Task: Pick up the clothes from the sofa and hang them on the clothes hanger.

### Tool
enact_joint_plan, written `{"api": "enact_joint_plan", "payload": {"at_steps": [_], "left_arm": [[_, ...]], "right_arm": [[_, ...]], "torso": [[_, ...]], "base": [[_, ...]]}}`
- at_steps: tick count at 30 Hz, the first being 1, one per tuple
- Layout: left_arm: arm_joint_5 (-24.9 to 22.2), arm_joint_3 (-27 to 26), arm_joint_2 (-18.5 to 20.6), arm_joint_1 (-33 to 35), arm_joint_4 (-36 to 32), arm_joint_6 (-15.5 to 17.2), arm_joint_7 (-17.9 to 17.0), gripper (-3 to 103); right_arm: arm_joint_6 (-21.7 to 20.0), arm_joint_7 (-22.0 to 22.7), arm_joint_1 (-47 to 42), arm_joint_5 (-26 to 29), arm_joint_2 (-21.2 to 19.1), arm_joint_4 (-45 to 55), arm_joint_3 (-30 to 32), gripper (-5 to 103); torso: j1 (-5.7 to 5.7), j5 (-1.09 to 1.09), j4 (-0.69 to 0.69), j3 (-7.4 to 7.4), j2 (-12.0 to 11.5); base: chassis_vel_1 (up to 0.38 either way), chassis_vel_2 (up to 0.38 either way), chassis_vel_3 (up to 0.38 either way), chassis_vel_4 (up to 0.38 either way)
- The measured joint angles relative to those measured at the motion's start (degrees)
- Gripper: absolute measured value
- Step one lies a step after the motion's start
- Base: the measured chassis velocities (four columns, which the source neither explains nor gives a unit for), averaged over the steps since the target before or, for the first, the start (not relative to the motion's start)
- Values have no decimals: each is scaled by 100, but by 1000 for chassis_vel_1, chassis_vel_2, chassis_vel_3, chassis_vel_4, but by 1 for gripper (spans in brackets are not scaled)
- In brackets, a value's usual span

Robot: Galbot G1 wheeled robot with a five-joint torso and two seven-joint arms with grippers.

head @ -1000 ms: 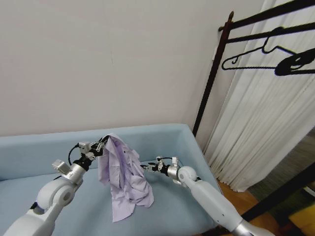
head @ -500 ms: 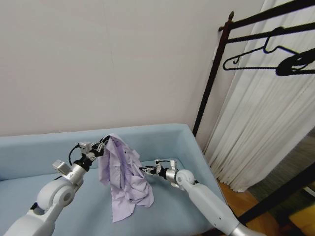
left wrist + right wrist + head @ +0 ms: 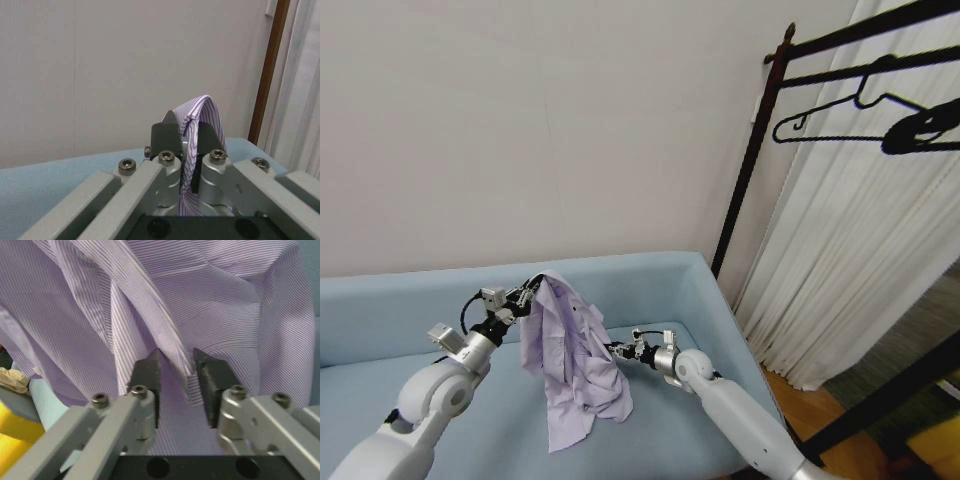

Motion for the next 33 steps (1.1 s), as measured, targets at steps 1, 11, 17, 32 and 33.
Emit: {"api": "enact_joint_plan", "payload": {"at_steps": [1, 11, 17, 32, 33], "left_arm": [[0, 0, 0, 0, 0, 0, 0, 2], [-11, 10, 2, -48, 56, 1, 30, 2], [-10, 14, -6, -48, 78, 1, 47, 2], [23, -21, -66, -24, 3, -23, -73, 2], [26, -24, -71, -18, -15, -24, -88, 2]], "right_arm": [[0, 0, 0, 0, 0, 0, 0, 21], [-10, 1, 52, 15, 16, 4, -68, 1], [-15, 33, 61, 22, 19, 29, -73, 1], [126, 741, 337, -785, -166, 415, 350, 1], [156, 820, 381, -853, -188, 489, 370, 1]], "torso": [[0, 0, 0, 0, 0], [0, 0, 0, 0, 0], [0, 0, 0, 0, 0], [0, 0, 0, 0, 1], [0, 0, 0, 0, 1]], "base": [[0, 0, 0, 0], [0, 0, 0, 0], [0, 0, 0, 0], [0, 0, 0, 0], [0, 0, 0, 0]]}}
